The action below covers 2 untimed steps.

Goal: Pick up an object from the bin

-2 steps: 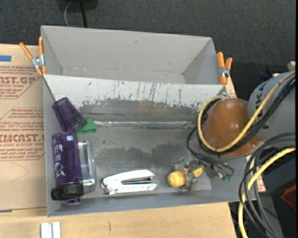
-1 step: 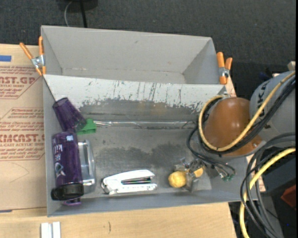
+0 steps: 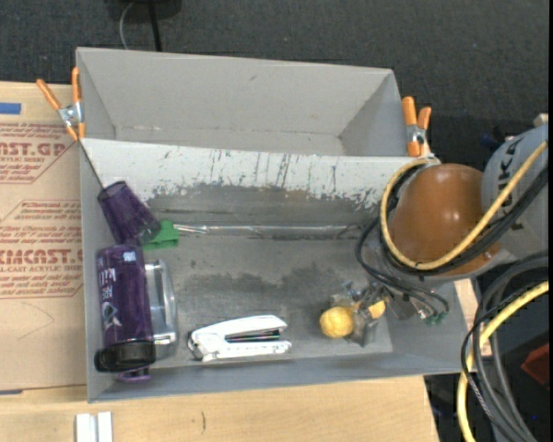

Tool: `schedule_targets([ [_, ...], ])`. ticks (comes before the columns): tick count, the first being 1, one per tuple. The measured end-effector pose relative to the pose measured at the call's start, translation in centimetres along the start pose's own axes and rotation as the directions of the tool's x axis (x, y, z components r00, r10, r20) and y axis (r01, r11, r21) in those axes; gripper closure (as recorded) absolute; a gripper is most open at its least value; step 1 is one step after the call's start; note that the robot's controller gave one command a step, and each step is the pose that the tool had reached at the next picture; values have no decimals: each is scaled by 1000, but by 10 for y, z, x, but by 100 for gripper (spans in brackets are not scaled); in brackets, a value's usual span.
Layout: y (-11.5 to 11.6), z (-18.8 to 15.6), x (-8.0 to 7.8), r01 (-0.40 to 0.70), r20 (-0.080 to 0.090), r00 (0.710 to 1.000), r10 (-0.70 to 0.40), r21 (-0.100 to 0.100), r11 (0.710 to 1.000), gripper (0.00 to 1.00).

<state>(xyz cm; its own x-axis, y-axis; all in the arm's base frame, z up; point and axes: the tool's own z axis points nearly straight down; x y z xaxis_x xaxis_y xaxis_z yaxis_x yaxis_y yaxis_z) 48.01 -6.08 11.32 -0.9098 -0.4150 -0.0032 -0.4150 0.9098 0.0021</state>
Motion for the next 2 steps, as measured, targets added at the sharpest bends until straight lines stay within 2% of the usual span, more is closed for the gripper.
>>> schedule_targets([
  [2,1,-8,1,0,-6,1000,0,-4,1000,100],
])
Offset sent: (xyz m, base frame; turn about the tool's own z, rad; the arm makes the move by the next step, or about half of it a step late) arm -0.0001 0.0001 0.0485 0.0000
